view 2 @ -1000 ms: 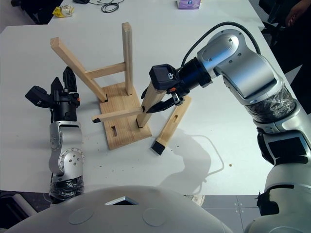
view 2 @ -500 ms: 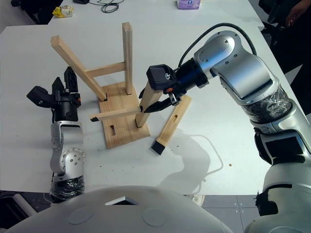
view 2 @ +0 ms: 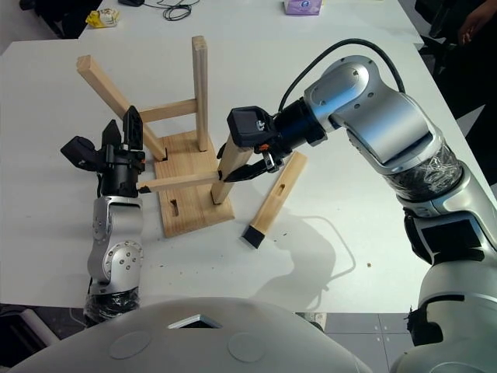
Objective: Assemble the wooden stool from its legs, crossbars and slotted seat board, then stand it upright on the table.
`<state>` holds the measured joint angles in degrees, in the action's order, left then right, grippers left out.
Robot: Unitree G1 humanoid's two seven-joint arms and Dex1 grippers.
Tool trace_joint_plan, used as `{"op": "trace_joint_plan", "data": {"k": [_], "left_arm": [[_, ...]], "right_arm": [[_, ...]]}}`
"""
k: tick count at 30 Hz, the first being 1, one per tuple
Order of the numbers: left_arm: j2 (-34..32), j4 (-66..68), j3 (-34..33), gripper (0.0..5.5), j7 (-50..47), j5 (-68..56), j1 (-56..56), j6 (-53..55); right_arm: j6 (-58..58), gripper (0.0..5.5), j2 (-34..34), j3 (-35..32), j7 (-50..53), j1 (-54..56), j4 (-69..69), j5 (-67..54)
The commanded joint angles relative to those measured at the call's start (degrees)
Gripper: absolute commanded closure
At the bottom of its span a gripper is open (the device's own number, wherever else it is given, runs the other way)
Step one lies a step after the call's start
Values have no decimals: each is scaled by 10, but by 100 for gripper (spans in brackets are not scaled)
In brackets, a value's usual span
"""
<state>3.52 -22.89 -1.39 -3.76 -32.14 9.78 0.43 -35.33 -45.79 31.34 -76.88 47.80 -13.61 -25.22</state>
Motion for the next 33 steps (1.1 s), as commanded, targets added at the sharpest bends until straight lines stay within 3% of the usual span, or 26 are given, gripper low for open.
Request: {"op": "trace_joint_plan", "data": {"k": [1, 9, 13, 14, 22, 33], "left_arm": [[18, -10, -16, 200, -10, 9, 11, -7], [9, -20, -29, 200, -4, 6, 15, 5], [2, -20, -33, 200, 2, 4, 18, 17], [-2, -19, -34, 200, 5, 1, 17, 22], [-32, -17, -60, 200, 27, -10, 35, 63], [-50, 21, -108, 200, 49, -1, 14, 66]], "right_arm": [[-12, 345, -67, 92, -49, -103, 68, 82], [-17, 345, -43, 82, -24, -90, 68, 79], [-40, 345, -10, 39, 12, -101, 55, 29], [-48, 309, -3, 25, 25, -106, 50, 18], [-130, 203, 42, -66, 131, -138, -12, -42], [-171, 40, 89, -102, 179, -122, -34, -41]]}}
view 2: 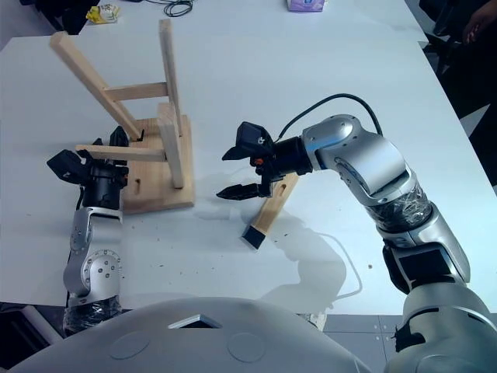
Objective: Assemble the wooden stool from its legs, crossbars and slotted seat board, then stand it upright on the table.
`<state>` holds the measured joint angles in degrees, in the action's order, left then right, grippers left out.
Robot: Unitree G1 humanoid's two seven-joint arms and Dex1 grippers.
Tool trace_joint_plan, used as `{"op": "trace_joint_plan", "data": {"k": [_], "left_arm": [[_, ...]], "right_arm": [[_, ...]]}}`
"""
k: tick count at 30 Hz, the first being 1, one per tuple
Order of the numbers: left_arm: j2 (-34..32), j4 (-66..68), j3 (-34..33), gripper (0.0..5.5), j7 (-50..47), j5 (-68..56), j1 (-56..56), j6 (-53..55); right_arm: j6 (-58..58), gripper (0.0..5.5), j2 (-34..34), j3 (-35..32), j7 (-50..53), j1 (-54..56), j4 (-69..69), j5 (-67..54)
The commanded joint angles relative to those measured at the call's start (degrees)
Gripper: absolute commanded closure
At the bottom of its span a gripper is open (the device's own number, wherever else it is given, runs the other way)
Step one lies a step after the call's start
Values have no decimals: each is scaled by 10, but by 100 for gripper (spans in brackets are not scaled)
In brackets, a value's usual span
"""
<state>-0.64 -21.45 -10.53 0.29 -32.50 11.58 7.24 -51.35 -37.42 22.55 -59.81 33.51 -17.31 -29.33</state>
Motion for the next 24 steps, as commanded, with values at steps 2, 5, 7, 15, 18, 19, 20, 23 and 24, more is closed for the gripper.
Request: {"op": "trace_joint_plan", "data": {"k": [2, 5, 7, 15, 18, 19, 20, 23, 24], "left_arm": [[-11, 5, -28, 200, 10, 2, 4, -1], [-19, 6, -42, 200, 14, 5, 18, 5], [-26, 20, -54, 200, 9, 14, 21, 10], [-91, 121, -36, 200, -2, 102, -27, 92], [-113, 130, -4, 200, 25, 127, -33, 119], [-120, 134, 4, 200, 37, 132, -35, 126], [-127, 141, 10, 200, 47, 137, -39, 131], [-155, 191, 33, 200, 91, 161, -61, 128], [-164, 209, 37, 200, 105, 166, -69, 124]], "right_arm": [[-7, 11, 2, -16, 7, 21, 12, 7], [8, 11, -5, -20, 8, 15, 31, 21], [41, 11, -6, -18, 12, 7, 57, 44], [113, 11, 54, -85, 102, -6, 169, 87], [180, 11, 48, -85, 142, -6, 235, 148], [204, 11, 42, -86, 155, -3, 270, 170], [223, 11, 38, -89, 163, 1, 301, 186], [276, 11, 27, -99, 174, 15, 385, 225], [287, 11, 26, -102, 175, 22, 406, 232]]}}
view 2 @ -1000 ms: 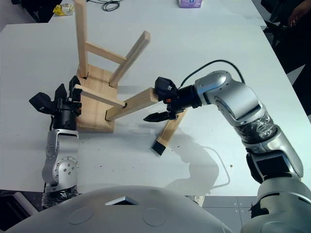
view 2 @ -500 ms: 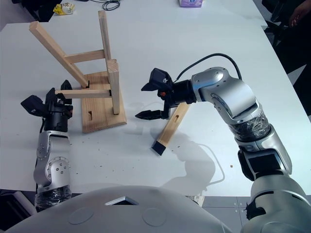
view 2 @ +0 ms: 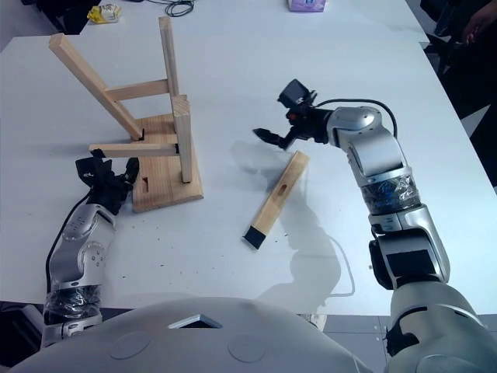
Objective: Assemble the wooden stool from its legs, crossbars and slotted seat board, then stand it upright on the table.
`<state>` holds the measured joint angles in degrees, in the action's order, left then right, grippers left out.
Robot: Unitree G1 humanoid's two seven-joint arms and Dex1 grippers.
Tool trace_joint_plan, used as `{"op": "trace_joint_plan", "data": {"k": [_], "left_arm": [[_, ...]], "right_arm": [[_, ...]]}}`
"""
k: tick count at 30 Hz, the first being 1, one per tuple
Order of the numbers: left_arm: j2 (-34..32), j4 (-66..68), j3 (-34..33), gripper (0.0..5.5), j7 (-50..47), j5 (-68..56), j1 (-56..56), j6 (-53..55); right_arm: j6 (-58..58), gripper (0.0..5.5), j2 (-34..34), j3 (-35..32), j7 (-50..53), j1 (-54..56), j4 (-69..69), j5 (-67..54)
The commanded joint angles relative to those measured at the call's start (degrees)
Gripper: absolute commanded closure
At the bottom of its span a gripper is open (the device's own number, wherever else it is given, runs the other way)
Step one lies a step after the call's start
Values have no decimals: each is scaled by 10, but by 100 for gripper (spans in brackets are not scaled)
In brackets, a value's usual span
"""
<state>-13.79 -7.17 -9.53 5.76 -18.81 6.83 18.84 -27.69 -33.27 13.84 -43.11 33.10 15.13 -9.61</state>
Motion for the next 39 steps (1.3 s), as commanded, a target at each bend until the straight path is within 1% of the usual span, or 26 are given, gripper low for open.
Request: {"op": "trace_joint_plan", "data": {"k": [1, 5, 7, 13, 17, 20, 26, 29, 33, 36, 39], "left_arm": [[-42, 82, 30, 200, 64, 33, -27, 3], [-77, 166, 38, 200, 122, 52, -66, -34], [-81, 191, 45, 200, 147, 52, -83, -47], [-54, 170, 87, 200, 178, 50, -80, -59], [-39, 153, 102, 200, 174, 49, -76, -58], [-30, 140, 107, 200, 173, 44, -73, -57], [-30, 167, 105, 200, 176, 49, -92, -68], [-37, 217, 95, 200, 176, 56, -117, -84], [-53, 275, 76, 200, 177, 58, -132, -108], [-53, 287, 61, 200, 172, 52, -135, -123], [-43, 244, 49, 200, 169, 36, -125, -122]], "right_arm": [[60, 11, -14, -18, 7, 35, 99, 40], [93, 11, -8, -27, 0, 59, 151, 54], [102, 11, -10, -27, -17, 56, 156, 57], [103, 11, -38, -20, -82, 38, 145, 71], [125, 11, -78, -13, -154, 29, 138, 82], [132, 11, -107, -21, -215, 32, 125, 70], [101, 11, -158, -35, -349, 6, 34, 16], [86, 11, -196, -30, -416, -38, -34, -11], [59, 11, -220, -36, -470, -63, -77, -46], [-4, 11, -213, -36, -479, -85, -151, -95], [-101, 11, -193, -42, -425, -132, -271, -156]]}}
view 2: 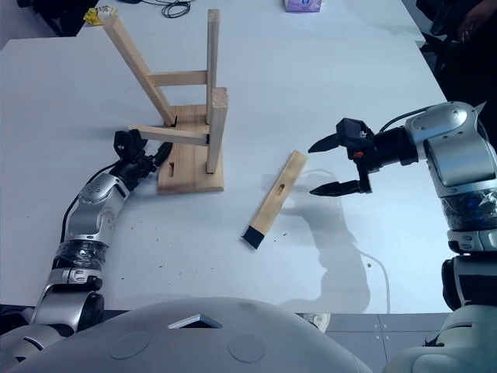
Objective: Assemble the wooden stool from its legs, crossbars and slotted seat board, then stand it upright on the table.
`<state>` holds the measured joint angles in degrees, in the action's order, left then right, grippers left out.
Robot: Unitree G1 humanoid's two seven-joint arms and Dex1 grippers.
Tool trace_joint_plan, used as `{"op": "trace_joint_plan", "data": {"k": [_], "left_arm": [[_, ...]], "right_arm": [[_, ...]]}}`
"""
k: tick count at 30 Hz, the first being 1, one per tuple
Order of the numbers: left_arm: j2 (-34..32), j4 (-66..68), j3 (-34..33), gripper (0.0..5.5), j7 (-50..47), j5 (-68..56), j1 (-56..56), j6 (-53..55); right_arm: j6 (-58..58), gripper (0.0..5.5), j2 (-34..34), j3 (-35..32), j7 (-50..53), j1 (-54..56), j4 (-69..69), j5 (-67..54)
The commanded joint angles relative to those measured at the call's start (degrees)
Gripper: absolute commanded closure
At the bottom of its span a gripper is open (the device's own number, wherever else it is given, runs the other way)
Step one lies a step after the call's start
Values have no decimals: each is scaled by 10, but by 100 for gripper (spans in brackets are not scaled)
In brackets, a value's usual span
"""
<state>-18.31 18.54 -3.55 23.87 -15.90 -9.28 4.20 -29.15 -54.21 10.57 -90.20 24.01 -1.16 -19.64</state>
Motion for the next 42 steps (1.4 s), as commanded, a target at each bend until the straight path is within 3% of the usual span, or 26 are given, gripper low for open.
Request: {"op": "trace_joint_plan", "data": {"k": [1, 7, 15, 23, 26, 31, 38, 42], "left_arm": [[6, -39, -20, 200, -17, -3, 47, 28], [45, -257, -100, 200, -86, -92, 135, 94], [76, -415, -144, 200, -165, -144, 181, 160], [102, -465, -150, 200, -190, -149, 224, 159], [116, -477, -153, 200, -198, -147, 246, 150], [118, -468, -149, 200, -197, -142, 232, 149], [120, -471, -160, 200, -197, -148, 247, 150], [124, -466, -153, 200, -200, -145, 240, 152]], "right_arm": [[-121, 11, 26, -12, 70, -54, -146, -76], [-254, 11, 36, -2, 171, -127, -284, -145], [-260, 11, 12, 115, 292, -192, -259, -30], [-218, 11, -58, 57, 254, -188, -224, -48], [-169, 11, -82, 66, 213, -147, -178, -26], [-162, 11, -54, 67, 197, -83, -129, -16], [-220, 11, 38, 19, 327, -27, -86, -5], [-212, 11, 69, 14, 408, -83, -99, 27]]}}
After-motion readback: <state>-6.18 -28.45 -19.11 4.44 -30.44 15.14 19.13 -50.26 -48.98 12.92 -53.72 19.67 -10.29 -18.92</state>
